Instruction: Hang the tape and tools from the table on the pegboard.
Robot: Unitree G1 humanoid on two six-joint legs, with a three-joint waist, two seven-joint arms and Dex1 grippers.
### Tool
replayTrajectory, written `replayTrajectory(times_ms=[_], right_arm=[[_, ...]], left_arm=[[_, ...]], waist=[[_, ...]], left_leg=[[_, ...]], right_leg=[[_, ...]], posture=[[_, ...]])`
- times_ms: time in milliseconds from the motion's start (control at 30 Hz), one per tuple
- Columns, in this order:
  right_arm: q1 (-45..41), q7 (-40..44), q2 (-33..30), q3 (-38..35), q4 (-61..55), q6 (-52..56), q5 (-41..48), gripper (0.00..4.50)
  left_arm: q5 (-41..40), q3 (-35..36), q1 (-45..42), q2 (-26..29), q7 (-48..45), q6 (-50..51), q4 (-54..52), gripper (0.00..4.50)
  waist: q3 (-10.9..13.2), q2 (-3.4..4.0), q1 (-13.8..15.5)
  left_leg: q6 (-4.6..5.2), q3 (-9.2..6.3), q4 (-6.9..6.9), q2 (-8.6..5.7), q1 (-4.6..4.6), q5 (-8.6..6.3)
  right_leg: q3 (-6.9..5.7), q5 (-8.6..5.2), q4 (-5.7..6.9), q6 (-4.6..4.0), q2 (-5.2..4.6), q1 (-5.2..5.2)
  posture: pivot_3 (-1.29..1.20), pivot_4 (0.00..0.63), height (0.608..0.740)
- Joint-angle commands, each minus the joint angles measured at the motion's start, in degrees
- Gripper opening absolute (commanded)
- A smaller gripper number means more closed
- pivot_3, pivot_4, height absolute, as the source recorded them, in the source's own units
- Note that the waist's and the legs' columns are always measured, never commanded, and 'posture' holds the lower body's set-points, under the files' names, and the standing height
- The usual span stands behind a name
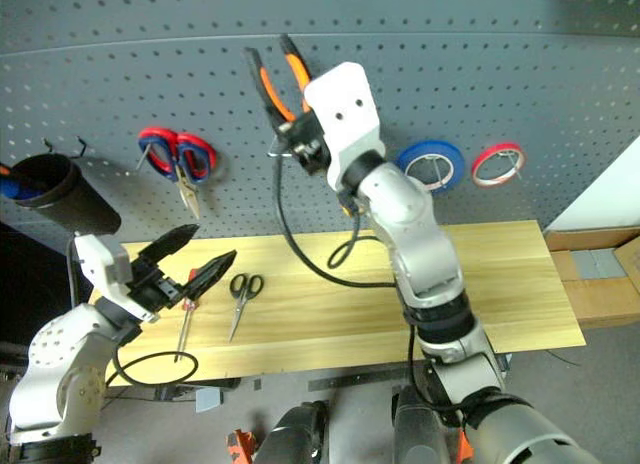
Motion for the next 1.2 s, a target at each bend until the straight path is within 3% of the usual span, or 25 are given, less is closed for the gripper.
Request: replayTrajectory(times_ms=[33, 733, 1200], right_arm=[[-4.8, -1.0, 2.5, -0.2, 3.6, -7.5, -0.2, 2.75], [-22.9, -8.5, 6.9, -3.3, 49.5, -48.4, -5.3, 2.75], [-18.5, -11.6, 5.9, -1.8, 57.5, -56.8, -10.8, 2.75]], left_arm=[[-1.4, 1.7, -0.1, 0.1, 0.8, -0.1, -2.5, 4.50], [-2.4, 1.1, -5.5, 0.7, 3.0, 1.5, -2.8, 4.50], [-3.0, -0.8, -10.6, 0.1, 3.1, 3.0, -2.5, 4.50]], waist=[[0.0, 0.00, 0.0], [0.0, -0.05, 0.0], [0.0, -0.05, 0.1]], left_leg=[[0.00, -0.01, 0.00, 0.00, 0.00, 0.00], [-0.08, 0.01, -0.01, 0.00, -0.01, 0.04], [-0.18, -0.05, 0.00, 0.01, -0.01, 0.10]], right_leg=[[-0.01, 0.00, 0.00, 0.00, 0.00, 0.00], [-0.01, 0.01, 0.05, -0.01, 0.02, -0.06], [-0.02, 0.03, 0.08, -0.05, 0.05, -0.05]], posture=[[-0.02, 0.233, 0.740], [0.03, 0.235, 0.740], [0.03, 0.245, 0.740]])
